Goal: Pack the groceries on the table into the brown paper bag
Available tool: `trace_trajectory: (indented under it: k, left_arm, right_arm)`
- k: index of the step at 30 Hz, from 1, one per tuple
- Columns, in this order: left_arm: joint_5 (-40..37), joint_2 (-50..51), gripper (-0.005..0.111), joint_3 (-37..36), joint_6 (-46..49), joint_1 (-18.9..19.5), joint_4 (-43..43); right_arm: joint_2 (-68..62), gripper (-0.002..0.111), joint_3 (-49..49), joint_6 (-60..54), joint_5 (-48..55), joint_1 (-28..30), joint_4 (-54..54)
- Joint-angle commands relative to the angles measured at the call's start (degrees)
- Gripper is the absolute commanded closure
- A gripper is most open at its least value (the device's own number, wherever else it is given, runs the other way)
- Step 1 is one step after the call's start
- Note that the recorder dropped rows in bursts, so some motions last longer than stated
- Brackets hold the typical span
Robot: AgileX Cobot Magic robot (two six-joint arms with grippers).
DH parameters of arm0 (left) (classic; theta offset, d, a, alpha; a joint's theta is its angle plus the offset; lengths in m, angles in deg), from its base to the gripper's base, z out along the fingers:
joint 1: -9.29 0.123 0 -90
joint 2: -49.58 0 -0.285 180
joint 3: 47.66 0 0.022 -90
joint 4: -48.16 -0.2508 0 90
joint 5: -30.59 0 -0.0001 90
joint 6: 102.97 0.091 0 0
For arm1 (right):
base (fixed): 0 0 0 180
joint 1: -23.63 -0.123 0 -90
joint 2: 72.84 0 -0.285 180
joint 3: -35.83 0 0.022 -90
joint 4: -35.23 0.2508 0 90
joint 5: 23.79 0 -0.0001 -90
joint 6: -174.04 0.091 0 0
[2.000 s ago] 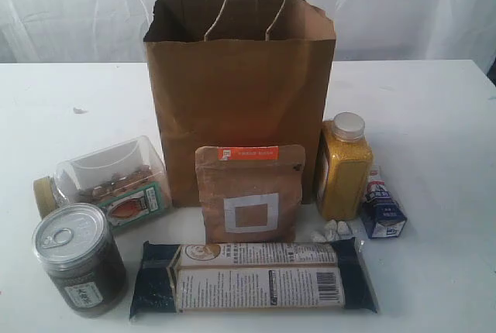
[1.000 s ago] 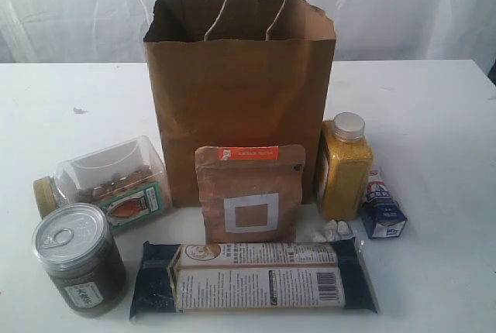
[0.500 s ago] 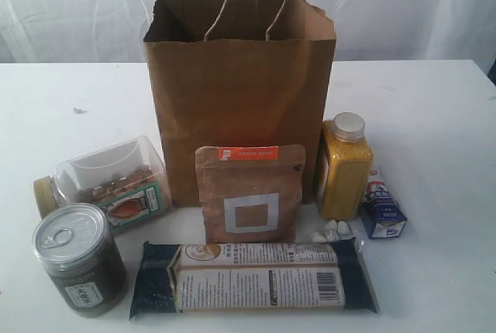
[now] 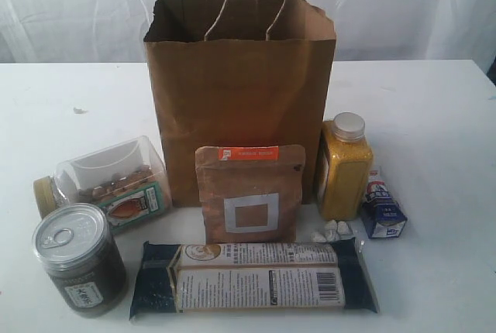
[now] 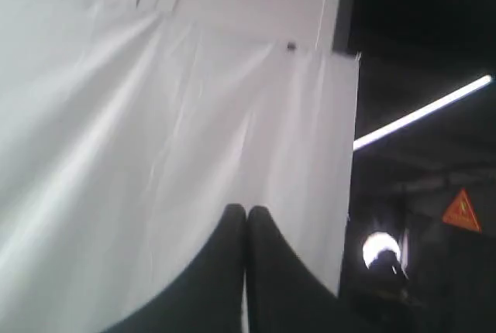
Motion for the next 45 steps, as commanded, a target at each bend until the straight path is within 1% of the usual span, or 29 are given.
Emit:
trace_trajectory:
  k: [1, 2, 3, 4, 5, 6, 7, 8, 10, 11, 12, 13, 15, 17, 22, 24, 27, 30, 32, 34, 36, 38, 42, 45]
  left_arm:
    - [0.13, -0.27, 0.107, -0.21, 0.1, -0.13, 0.14]
    - [0.13, -0.27, 0.107, -0.21, 0.1, -0.13, 0.14]
    - [0.13, -0.27, 0.107, -0.21, 0.1, -0.13, 0.14]
    - [0.13, -0.27, 0.107, -0.21, 0.1, -0.13, 0.14]
    - [0.13, -0.27, 0.107, -0.21, 0.1, -0.13, 0.14]
    - [0.13, -0.27, 0.107, -0.21, 0.1, -0.13, 0.14]
    - [0.13, -0.27, 0.107, -0.21, 0.1, -0.13, 0.14]
    - [0.13, -0.27, 0.107, -0.21, 0.1, -0.13, 0.14]
    - [0.13, -0.27, 0.107, -0.21, 0.1, -0.13, 0.14]
    - [0.13, -0.27, 0.107, -0.21, 0.1, -0.13, 0.14]
    - [0.13, -0.27, 0.107, -0.21, 0.1, -0.13, 0.14]
    - [0.13, -0.27, 0.107, -0.21, 0.1, -0.13, 0.14]
    - [0.13, -0.27, 0.107, -0.21, 0.1, -0.13, 0.14]
    - [0.13, -0.27, 0.107, -0.21, 0.1, -0.13, 0.14]
    - [0.13, -0.27, 0.107, -0.21, 0.1, -0.13, 0.14]
    - [0.13, -0.27, 0.107, -0.21, 0.1, -0.13, 0.14]
    - [0.13, -0.27, 0.107, -0.21, 0.1, -0.13, 0.14]
    - [0.13, -0.27, 0.107, -0.21, 0.1, -0.13, 0.14]
    - [0.13, -0.27, 0.107, -0.21, 0.1, -0.13, 0.14]
    - [0.13, -0.27, 0.107, -0.21, 0.1, -0.13, 0.14]
    - [0.13, -0.27, 0.107, -0.21, 0.1, -0.13, 0.14]
    - [0.13, -0.27, 0.107, -0.21, 0.1, -0.13, 0.14]
    - [0.13, -0.27, 0.107, -0.21, 0.1, -0.13, 0.14]
    - [0.13, -0.27, 0.107, -0.21, 0.1, -0.13, 0.14]
  right_arm:
    - [0.0, 0.108, -0.11, -7.88, 22.84, 0.06, 1.05]
    - [0.0, 0.108, -0.11, -6.95, 23.22, 0.06, 1.15]
    - [0.0, 0.108, -0.11, -3.68, 21.74, 0.06, 1.15]
    - [0.0, 0.108, -0.11, 0.19, 18.19, 0.06, 1.15]
    - [0.0, 0.108, -0.11, 3.29, 9.6, 0.06, 1.15]
    - [0.0, 0.108, -0.11, 3.29, 5.74, 0.06, 1.15]
    - [0.0, 0.108, -0.11, 3.29, -2.47, 0.06, 1.15]
    - [0.0, 0.108, -0.11, 3.39, -4.18, 0.06, 1.15]
    - [0.0, 0.108, -2.01, 8.15, 0.79, 0.06, 0.87]
    - [0.0, 0.108, -5.01, 15.61, 10.8, 0.06, -0.06]
    - [0.0, 0.108, -6.57, 19.25, 16.63, 0.06, -0.06]
    - [0.0, 0.108, -10.71, 23.31, 31.88, 0.06, -0.06]
    - [-1.8, 0.108, -13.57, 21.95, 41.67, 0.06, -0.06]
    - [-5.42, 0.108, -15.17, 18.7, 49.23, 0.06, -0.06]
    - [-16.59, 0.108, -20.46, 11.69, 62.11, -0.64, 0.38]
    - [-21.02, 0.108, -22.71, 9.52, 65.08, -1.09, 2.38]
    - [-28.04, 0.108, -25.13, 3.25, 67.53, -2.37, 6.62]
    - [-34.19, 0.108, -26.4, -5.49, 70.36, -4.29, 15.0]
    - [-38.98, 0.108, -26.89, -15.15, 74.72, -6.37, 23.89]
    - [-43.49, 0.108, -27.02, -20.7, 78.35, -8.48, 28.38]
    - [-48.59, 0.108, -27.02, -20.88, 78.36, -10.52, 28.11]
    - [-52.9, 0.108, -27.05, -19.81, 75.78, -11.95, 27.95]
    - [-57.73, 0.108, -29.64, -19.8, 74.05, -12.53, 30.75]
    - [-58.95, 0.108, -30.44, -21.72, 73.07, -12.53, 42.18]
